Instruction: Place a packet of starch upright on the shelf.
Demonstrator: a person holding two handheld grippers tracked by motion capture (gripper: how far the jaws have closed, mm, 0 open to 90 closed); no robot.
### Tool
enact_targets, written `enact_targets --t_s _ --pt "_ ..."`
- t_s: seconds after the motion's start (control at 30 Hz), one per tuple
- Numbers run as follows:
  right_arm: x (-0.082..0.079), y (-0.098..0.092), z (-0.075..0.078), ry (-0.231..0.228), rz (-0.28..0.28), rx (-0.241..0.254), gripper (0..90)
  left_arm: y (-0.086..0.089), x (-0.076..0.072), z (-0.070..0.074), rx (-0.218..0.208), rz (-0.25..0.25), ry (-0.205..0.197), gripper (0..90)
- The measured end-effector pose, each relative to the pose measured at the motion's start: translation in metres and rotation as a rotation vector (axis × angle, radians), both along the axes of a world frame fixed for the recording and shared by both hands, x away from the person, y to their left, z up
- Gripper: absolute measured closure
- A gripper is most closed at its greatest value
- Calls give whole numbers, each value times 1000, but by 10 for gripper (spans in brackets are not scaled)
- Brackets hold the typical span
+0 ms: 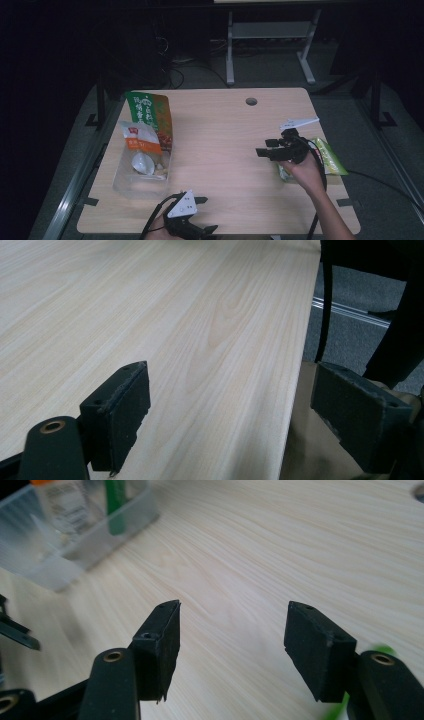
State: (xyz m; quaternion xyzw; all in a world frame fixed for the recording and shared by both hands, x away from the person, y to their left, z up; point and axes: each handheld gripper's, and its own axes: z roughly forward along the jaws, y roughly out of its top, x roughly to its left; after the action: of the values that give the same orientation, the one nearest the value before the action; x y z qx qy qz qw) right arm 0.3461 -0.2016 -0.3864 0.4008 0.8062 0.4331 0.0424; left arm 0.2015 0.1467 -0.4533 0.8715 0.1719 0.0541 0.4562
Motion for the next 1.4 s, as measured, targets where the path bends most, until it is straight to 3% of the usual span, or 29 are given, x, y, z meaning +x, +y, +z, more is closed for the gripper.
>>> enact_targets --t_s 0.53,0.7,0.9,1.1,1.4 --pt "-11 -64 -19 37 -163 -53 372 -2 -1 -2 -5 2 8 158" --pt "-13 -85 -31 47 -242 -92 372 -2 -1 -2 -5 3 11 158" --pt "-15 -85 -44 75 -224 -93 428 -3 0 -2 -7 2 17 158" --pt "-19 -83 -46 58 -208 -70 495 -3 0 -2 -6 1 16 158" --pt "-20 -62 -47 39 -102 -69 517 -3 0 -2 -7 1 15 158"
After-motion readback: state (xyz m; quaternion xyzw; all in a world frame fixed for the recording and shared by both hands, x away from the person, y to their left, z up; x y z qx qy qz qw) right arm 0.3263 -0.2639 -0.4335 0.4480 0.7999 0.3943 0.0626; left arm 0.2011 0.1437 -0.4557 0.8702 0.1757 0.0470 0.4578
